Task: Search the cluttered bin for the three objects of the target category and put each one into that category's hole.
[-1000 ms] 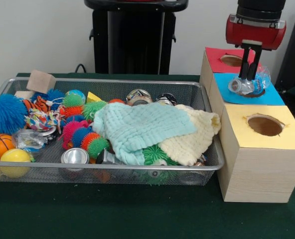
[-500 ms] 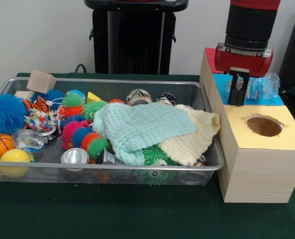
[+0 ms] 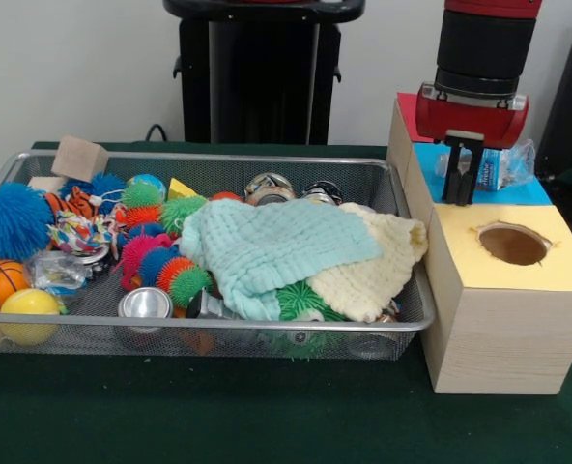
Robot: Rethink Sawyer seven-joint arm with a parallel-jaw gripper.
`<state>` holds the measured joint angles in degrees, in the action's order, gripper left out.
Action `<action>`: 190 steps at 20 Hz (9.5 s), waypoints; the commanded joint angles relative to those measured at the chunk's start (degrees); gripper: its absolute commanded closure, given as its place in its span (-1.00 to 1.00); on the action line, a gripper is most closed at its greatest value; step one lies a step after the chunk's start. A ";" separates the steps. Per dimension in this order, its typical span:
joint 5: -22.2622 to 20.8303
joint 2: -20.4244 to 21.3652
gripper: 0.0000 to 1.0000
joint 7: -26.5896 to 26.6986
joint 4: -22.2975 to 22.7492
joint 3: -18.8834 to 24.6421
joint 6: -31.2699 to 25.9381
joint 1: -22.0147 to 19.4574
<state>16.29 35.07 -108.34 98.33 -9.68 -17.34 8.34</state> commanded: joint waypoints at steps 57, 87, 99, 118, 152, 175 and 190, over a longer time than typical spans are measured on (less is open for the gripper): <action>-8.36 2.45 1.00 -1.41 6.30 5.24 -5.16 -4.80; -9.86 6.93 1.00 -6.12 6.84 5.92 -10.72 -2.90; -9.16 7.87 1.00 -6.86 7.28 6.51 -11.92 -2.54; -9.24 5.79 1.00 -10.20 5.61 3.62 -11.29 2.57; -15.19 2.83 1.00 3.58 5.97 11.62 -5.17 -16.41; -31.26 -4.44 1.00 11.86 -3.17 25.64 -9.96 -38.06; -31.97 1.53 1.00 11.80 -7.01 30.06 -25.97 -41.98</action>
<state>-13.61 34.19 -108.34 96.15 13.87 -33.43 -32.91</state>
